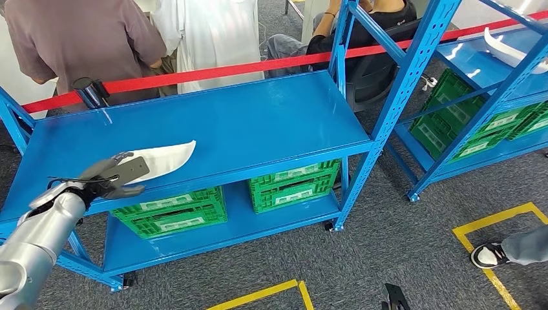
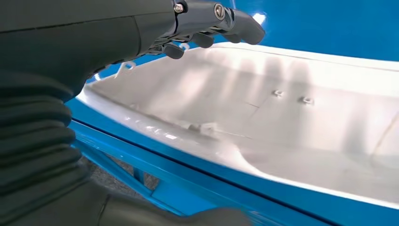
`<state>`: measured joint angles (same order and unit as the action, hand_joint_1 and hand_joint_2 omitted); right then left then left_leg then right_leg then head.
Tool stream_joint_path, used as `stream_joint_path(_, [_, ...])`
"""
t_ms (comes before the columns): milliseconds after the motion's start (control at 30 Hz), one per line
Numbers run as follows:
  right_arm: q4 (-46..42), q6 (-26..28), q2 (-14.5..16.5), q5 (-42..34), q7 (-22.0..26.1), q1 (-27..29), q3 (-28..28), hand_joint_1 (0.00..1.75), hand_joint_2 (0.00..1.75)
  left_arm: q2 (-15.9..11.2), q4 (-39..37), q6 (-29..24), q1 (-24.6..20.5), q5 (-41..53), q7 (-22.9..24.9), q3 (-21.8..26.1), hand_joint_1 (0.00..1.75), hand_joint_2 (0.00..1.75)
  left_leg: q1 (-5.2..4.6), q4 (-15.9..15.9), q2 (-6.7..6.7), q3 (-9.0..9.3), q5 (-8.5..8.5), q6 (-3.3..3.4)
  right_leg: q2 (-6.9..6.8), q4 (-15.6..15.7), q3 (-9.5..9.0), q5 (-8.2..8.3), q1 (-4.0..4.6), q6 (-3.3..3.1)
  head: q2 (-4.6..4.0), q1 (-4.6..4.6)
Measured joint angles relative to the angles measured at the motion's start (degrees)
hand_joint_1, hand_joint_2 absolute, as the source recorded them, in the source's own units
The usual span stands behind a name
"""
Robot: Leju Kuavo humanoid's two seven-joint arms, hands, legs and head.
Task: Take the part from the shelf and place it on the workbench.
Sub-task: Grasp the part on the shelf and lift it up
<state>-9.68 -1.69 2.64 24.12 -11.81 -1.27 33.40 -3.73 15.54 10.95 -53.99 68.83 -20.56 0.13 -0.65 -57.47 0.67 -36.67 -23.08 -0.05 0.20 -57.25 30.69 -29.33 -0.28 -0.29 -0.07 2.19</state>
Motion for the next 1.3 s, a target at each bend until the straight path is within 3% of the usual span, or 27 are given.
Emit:
stream_joint_path(467, [0.0,0.0,0.0,-0.1,0.0,0.0,0.7,0.0,0.0,0.5,0.2,-0.6,0.0,-0.3,0.0,-0.6,0.0,1.75,0.0,0.0,-0.01,0.01,0.0,0.0,0.0,0.0,0.0,0.0,0.0,0.0,0.0,0.0])
stream_joint_path(933, [0.0,0.0,0.0,0.4,0.1,0.0,1.5,0.0,0.0,1.3,0.4,-7.2,0.1,2.9,1.5,-6.6,0.0,1.75,0.0,0.0,0.0,0.01,0.0,0.0,0.0,0.0,-0.02,0.0,0.0,0.0,0.0,0.0])
stream_joint_path(1167, [0.0,0.0,0.0,0.4,0.1,0.0,1.7,0.0,0.0,1.6,0.4,-7.9,0.2,3.5,2.0,-8.6,0.0,1.75,0.0,0.0,0.0,0.01,0.0,0.0,0.0,0.0,-0.02,0.0,0.0,0.0,0.0,0.0])
stream_joint_path(1233, [0.0,0.0,0.0,0.4,0.1,0.0,1.7,0.0,0.0,1.6,0.4,-8.0,0.3,3.7,2.1,-8.7,0.23,1.75,0.0,0.0,0.0,0.01,0.0,0.0,0.0,0.0,-0.02,-0.01,0.0,0.01,0.0,0.0])
stream_joint_path(1267, [0.0,0.0,0.0,0.5,0.1,0.0,1.7,0.0,0.0,1.6,0.4,-8.2,0.3,3.9,2.3,-8.9,0.55,1.75,0.0,0.0,0.0,0.01,0.0,0.0,0.0,0.0,-0.02,-0.01,0.01,0.01,0.0,0.0])
stream_joint_path(1300, [0.0,0.0,0.0,0.5,0.1,0.0,1.7,0.0,0.0,1.6,0.4,-8.4,0.3,4.3,2.6,-9.1,0.97,1.75,0.0,0.0,0.0,0.01,0.0,0.0,0.0,0.0,-0.02,-0.01,0.01,0.02,0.0,0.0])
